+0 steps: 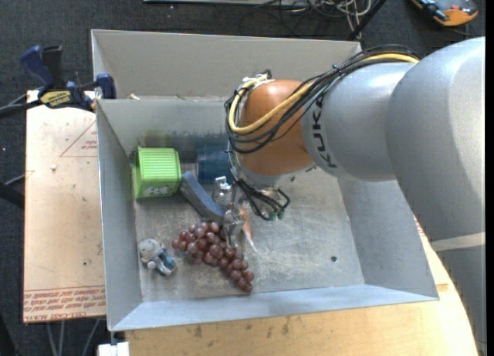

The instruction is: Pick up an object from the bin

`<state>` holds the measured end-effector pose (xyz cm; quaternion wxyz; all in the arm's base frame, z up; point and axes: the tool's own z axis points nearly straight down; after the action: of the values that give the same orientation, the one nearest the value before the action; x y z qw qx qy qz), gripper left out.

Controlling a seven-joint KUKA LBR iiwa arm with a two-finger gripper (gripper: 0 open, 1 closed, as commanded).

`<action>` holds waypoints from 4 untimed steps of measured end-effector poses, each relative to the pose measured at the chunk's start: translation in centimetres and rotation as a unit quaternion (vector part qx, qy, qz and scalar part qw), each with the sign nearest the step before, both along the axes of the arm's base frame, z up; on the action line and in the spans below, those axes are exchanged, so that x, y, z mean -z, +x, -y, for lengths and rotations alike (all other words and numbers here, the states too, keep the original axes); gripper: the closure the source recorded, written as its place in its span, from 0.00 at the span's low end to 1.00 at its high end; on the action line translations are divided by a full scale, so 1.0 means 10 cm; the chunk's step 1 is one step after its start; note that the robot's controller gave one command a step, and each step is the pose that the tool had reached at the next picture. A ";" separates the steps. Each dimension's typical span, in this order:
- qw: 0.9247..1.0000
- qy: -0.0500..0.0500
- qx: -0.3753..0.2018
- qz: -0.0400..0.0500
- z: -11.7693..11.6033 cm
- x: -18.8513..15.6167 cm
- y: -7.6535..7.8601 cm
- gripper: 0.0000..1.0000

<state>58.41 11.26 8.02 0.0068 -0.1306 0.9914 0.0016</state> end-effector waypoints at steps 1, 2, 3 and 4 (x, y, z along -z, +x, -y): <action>1.000 -0.002 0.013 -0.006 -0.10 -1.11 0.07 1.00; 1.000 -0.002 0.013 -0.006 -0.10 -1.11 0.07 1.00; 1.000 -0.002 -0.010 -0.003 -0.13 -0.81 0.09 1.00; 1.000 -0.004 -0.029 -0.006 -0.49 -0.48 0.02 1.00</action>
Offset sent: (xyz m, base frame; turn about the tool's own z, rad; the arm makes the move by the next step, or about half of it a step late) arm 0.0000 0.0000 0.0000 0.0000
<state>58.59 16.12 12.80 -0.0001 -0.1589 0.9873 -0.0013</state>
